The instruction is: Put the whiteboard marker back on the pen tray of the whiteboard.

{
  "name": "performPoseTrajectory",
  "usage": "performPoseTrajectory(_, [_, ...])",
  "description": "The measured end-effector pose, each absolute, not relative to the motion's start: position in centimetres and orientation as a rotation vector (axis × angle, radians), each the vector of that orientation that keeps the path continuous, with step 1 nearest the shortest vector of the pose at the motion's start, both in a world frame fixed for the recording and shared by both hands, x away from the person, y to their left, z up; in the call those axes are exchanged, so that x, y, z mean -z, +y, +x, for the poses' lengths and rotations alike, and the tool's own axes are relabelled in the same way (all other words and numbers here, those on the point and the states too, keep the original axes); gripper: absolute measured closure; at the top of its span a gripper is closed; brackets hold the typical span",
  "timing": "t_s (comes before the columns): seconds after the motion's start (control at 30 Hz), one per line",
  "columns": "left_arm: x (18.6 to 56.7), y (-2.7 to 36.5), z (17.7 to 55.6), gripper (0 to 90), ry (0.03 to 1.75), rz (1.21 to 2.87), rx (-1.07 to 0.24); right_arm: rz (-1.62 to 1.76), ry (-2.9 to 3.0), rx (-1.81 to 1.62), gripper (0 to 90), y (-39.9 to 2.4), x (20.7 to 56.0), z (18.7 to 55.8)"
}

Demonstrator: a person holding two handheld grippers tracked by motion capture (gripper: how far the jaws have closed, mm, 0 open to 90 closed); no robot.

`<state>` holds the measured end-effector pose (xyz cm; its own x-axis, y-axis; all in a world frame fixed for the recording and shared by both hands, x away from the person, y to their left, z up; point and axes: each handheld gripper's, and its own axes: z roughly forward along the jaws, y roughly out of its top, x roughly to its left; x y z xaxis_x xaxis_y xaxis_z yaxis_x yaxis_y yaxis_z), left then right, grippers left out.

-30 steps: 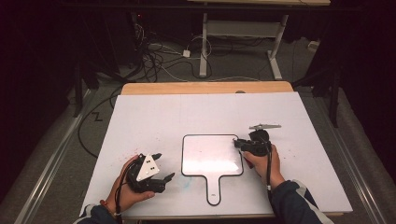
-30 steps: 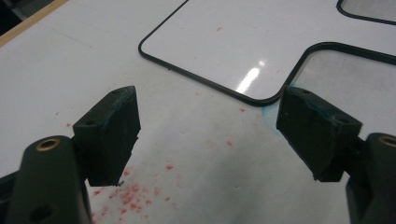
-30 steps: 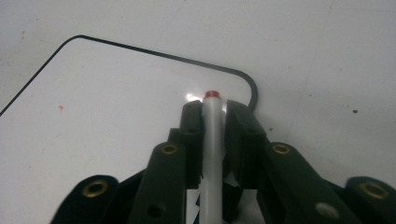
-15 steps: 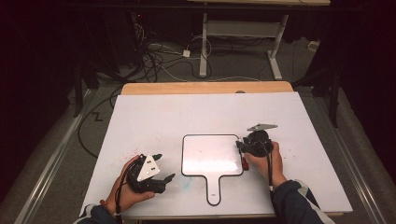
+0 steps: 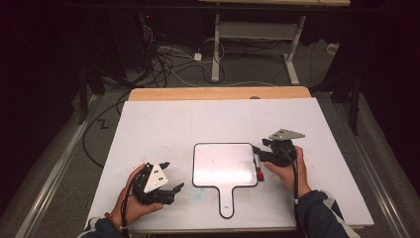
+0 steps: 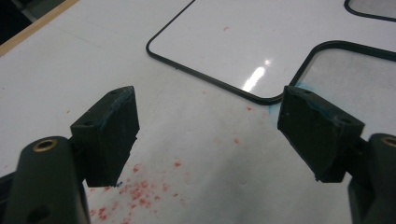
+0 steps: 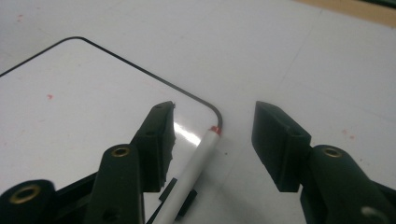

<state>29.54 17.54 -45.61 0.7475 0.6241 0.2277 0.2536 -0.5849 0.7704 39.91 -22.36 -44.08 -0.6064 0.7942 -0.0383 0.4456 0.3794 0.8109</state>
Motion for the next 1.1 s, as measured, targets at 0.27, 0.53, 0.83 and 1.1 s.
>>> performPoseTrajectory(0.27, [45.6, 17.8, 29.8, 19.9, 0.69, 2.184, -0.653, 0.88, 2.166, -1.165, 37.9, -23.8, 43.1, 37.4])
performPoseTrajectory(0.53, [45.8, 18.3, 29.6, 19.9, 0.736, 2.189, -0.666, 0.788, 2.147, -1.192, 27.6, -25.6, 43.3, 34.0])
performPoseTrajectory(0.83, [46.2, 18.4, 29.4, 19.9, 0.742, 2.216, -0.692, 0.744, 2.099, -1.2, 18.4, -27.1, 44.0, 30.3])
performPoseTrajectory(1.1, [46.2, 18.2, 29.6, 19.0, 0.734, 2.216, -0.695, 0.729, 2.09, -1.176, 18.4, -26.8, 44.0, 30.0])
